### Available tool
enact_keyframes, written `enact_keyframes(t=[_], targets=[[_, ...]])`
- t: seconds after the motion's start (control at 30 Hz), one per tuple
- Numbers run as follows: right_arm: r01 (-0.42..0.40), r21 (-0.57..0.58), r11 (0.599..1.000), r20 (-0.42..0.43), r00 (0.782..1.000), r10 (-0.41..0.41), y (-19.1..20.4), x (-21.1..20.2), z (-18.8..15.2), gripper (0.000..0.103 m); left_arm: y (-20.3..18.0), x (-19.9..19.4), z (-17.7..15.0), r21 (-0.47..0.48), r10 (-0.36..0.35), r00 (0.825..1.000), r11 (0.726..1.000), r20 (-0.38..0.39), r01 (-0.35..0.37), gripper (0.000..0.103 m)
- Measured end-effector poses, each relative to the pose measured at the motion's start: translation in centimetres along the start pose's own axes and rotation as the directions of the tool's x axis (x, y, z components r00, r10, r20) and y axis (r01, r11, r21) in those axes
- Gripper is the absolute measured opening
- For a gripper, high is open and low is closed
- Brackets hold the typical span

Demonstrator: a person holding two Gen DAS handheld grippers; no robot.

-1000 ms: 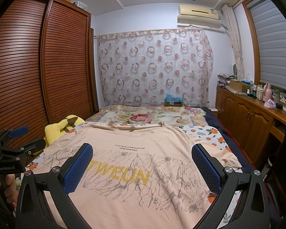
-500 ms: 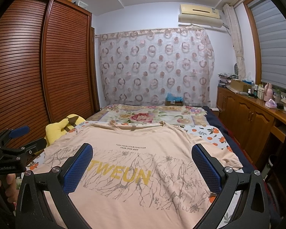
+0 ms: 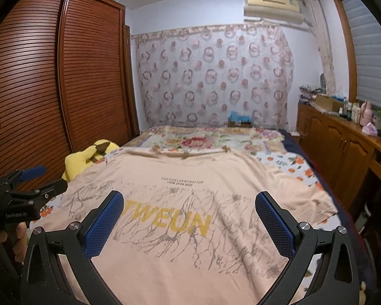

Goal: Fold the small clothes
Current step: 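Move the left tool to the shirt side by the plush toy and close on it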

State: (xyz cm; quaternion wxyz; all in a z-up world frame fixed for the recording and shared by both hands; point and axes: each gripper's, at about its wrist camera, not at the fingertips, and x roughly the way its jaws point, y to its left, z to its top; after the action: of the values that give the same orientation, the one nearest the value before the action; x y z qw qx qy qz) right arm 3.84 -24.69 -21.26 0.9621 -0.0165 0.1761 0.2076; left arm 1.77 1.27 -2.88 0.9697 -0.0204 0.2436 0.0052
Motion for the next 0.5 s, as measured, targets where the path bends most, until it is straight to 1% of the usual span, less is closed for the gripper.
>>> enact_keyframes(t=[0.23,0.37,0.5], targets=[[-0.020,-0.022,1.000,-0.055,0.998,0.018,0.2,2.4,0.5,0.103,2.3,1.9,-0.7,0.013,0.036,0.999,0.999,-0.035,-0.036,0.103],[-0.036,-0.051,0.998,-0.082,0.996,0.032,0.4,3.8,1.2,0.103,3.2,3.2,-0.4,0.029,0.054,0.998,0.998,-0.041,-0.053,0.103],[-0.053,-0.072,0.996,-0.101,0.994,0.045,0.0,5.2,2.1,0.103,4.3,4.6,0.2,0.035,0.076,0.995,0.997,-0.062,-0.074,0.103]])
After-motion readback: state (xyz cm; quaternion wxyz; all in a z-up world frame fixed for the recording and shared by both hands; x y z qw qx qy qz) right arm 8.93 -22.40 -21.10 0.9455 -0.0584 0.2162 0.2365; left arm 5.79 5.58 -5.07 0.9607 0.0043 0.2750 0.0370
